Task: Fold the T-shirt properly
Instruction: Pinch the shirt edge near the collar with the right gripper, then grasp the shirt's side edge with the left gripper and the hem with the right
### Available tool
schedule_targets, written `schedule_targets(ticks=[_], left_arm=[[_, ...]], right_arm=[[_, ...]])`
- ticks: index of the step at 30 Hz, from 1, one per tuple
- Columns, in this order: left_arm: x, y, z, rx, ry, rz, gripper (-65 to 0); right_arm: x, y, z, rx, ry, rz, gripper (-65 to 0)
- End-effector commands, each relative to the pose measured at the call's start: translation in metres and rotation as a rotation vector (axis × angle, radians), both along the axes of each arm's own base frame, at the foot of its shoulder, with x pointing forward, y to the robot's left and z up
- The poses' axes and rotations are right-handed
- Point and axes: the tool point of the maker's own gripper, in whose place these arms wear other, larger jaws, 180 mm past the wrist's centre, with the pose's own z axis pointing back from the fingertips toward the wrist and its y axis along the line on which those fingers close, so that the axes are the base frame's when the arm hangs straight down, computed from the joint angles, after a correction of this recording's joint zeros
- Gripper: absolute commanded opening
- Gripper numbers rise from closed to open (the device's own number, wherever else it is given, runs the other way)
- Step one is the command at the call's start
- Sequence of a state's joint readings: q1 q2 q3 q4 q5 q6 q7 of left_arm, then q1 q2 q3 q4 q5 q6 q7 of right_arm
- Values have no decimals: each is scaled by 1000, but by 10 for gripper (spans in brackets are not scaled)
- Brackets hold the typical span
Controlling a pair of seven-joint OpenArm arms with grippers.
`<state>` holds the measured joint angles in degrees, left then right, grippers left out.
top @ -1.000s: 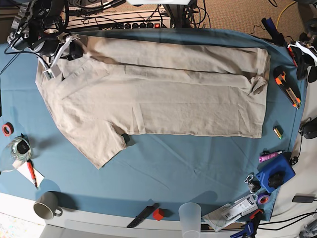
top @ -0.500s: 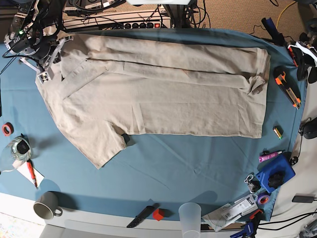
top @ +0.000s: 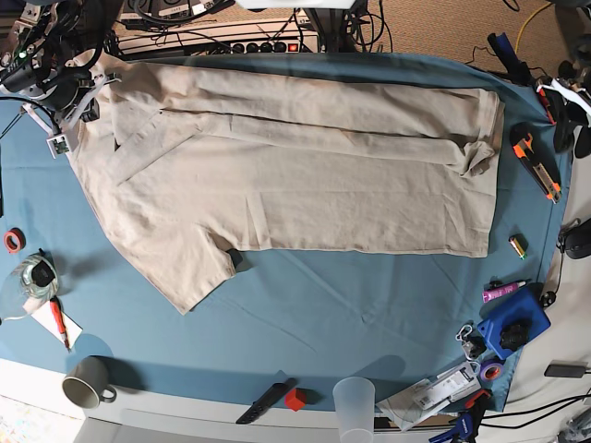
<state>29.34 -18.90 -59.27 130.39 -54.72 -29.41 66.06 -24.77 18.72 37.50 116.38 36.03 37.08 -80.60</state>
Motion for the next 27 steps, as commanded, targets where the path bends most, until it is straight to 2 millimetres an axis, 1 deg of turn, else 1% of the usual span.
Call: schedule_targets(ticks=[1,3,4,9,11,14,16,18,20,24,27], left_arm=[[6,-8,9,-5,-43,-37,-435],[12,-23,6,-34,-53,-82,-435],[15,-31,4,-46,-59,-106,-435],[43,-63,-2,-23,-90,-199,-435],[54,-71,-4,-15,-92,-201,-435],[63,-78,-12,29,-77,-203,-435],[65,-86,-21,44,-56,-226,-435],[64,-95,-30,36,-33,-253,-435],[64,-104,-32,24,-28,-277,-435],[64,-108,-31,17,-36,-288,-435],[64,-107,-31,17,-35,-287,-435]], right_arm=[[5,-4,9,-22,-28,8,-621],[7,-4,10,-21,-37,8,-601],[13,-3,13,-19,-68,10,-600],[53,-4,39,-19,-239,2,-600],[66,-8,49,-33,-279,-22,-600],[79,-15,57,-52,-323,-39,-600],[88,-19,57,-27,-349,-54,-600],[97,-25,51,9,-356,-85,-600],[109,-32,43,59,-363,-126,-600],[143,-43,36,150,-373,-176,-600],[173,-45,38,181,-361,-153,-600]])
